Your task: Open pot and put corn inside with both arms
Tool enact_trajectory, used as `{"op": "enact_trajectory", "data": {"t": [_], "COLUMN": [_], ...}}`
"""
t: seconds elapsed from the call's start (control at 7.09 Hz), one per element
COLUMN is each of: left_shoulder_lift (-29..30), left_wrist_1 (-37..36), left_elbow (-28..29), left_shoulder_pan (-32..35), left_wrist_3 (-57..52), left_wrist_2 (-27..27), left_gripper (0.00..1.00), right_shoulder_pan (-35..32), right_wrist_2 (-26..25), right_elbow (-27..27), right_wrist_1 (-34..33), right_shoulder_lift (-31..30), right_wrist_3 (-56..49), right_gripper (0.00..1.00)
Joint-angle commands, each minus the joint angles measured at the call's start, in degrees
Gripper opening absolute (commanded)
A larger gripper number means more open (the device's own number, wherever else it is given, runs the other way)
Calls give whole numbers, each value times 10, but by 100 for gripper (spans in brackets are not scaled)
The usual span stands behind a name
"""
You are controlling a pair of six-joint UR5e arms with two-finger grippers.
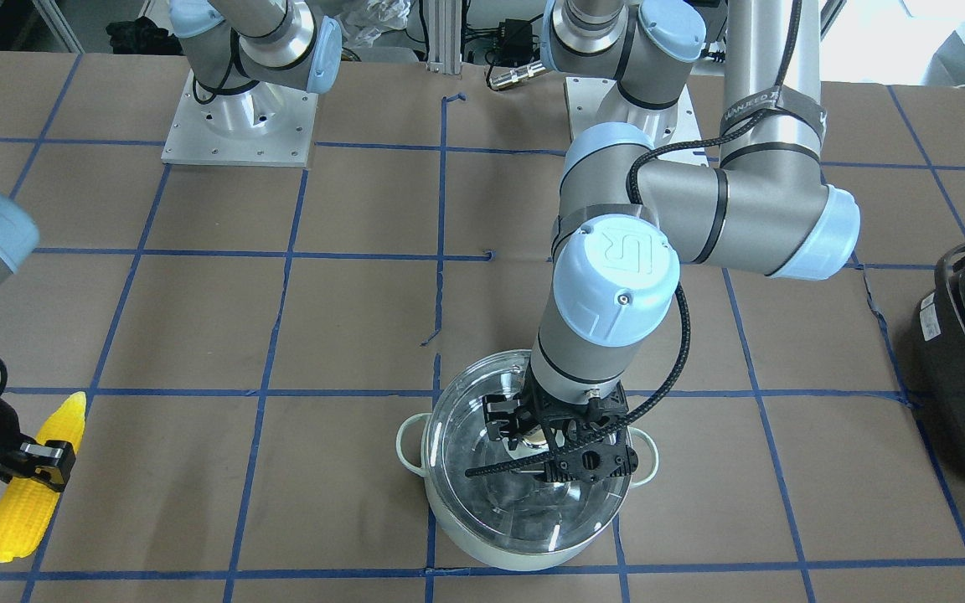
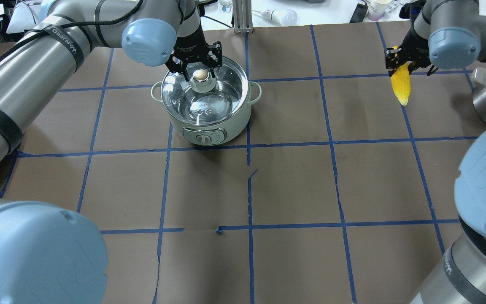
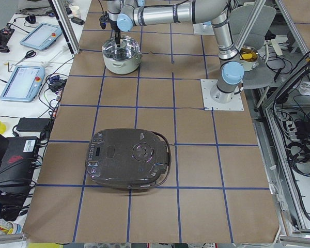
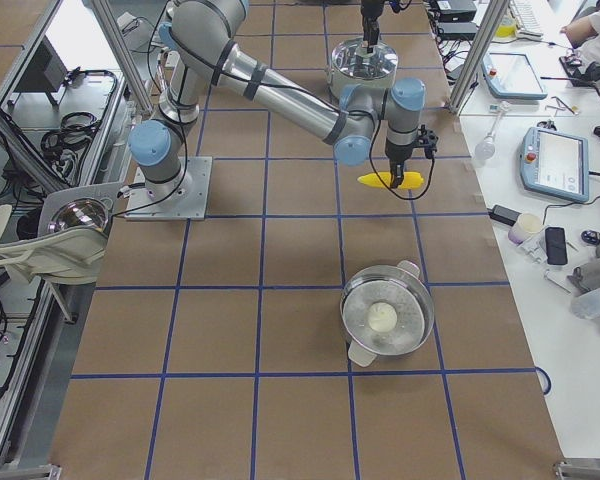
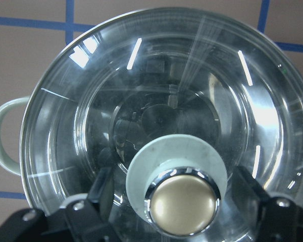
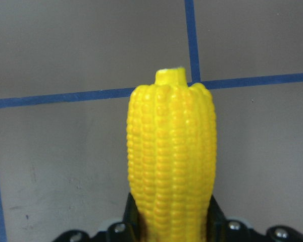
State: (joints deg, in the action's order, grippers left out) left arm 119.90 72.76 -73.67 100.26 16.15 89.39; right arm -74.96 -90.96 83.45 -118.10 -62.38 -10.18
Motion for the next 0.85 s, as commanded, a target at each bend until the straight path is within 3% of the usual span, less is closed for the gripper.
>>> {"op": "enact_trajectory", "data": {"t": [0.0, 0.14, 0.42, 0.71], "left_shoulder_lift": [0, -7, -30, -48], "left_wrist_1": [-2, -2, 1, 39], "left_elbow": [-1, 4, 31, 20], "left_shoulder_pan": [0, 0, -6, -73], "left_wrist_3": [0, 0, -7, -41], "left_wrist_2": [3, 16, 20, 40], "left_gripper": [0, 0, 0, 0], "right_shoulder_pan": [-52, -61, -155, -218], "right_wrist_2": [-11, -26, -16, -17], "right_elbow": [-21, -22, -24, -37], "right_wrist_1": [78, 87, 96, 96], "right_shoulder_lift": [-51, -59, -69, -70], "right_wrist_3": [68, 76, 210, 213], "right_gripper": [0, 0, 0, 0]}}
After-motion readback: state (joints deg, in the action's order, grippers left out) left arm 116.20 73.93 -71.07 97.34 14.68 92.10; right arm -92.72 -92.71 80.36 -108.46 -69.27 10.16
